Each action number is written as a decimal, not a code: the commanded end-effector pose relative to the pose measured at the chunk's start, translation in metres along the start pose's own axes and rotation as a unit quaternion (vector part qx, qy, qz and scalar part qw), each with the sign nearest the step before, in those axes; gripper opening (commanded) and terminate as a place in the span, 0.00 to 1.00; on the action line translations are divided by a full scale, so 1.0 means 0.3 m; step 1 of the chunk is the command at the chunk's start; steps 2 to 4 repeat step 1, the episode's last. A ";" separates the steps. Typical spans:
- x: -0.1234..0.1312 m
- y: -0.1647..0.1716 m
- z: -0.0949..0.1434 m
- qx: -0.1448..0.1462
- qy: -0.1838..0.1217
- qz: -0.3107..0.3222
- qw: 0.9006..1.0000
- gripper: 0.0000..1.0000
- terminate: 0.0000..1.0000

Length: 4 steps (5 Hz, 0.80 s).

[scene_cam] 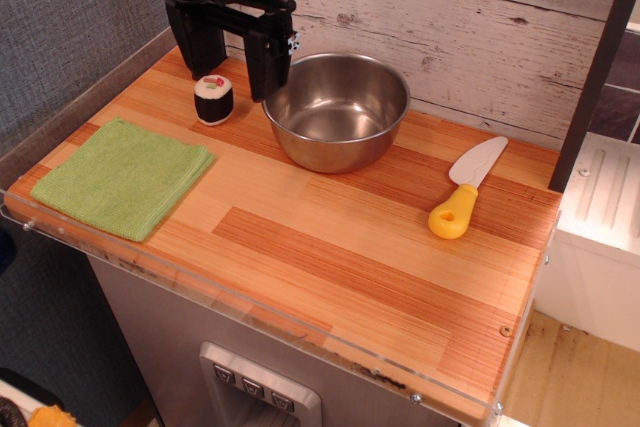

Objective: PICK UP THE VESSEL AND PUT NEAR THE NIFE

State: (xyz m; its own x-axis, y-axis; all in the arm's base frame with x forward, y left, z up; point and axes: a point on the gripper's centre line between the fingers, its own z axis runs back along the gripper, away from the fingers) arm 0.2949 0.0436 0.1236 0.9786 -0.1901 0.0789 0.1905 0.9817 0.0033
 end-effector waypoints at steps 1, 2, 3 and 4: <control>-0.008 0.011 0.028 0.005 -0.014 0.002 1.000 1.00 1.00; -0.008 0.011 0.028 0.005 -0.014 0.002 1.000 1.00 1.00; -0.008 0.011 0.028 0.005 -0.014 0.002 1.000 1.00 1.00; -0.008 0.011 0.028 0.005 -0.014 0.002 1.000 1.00 1.00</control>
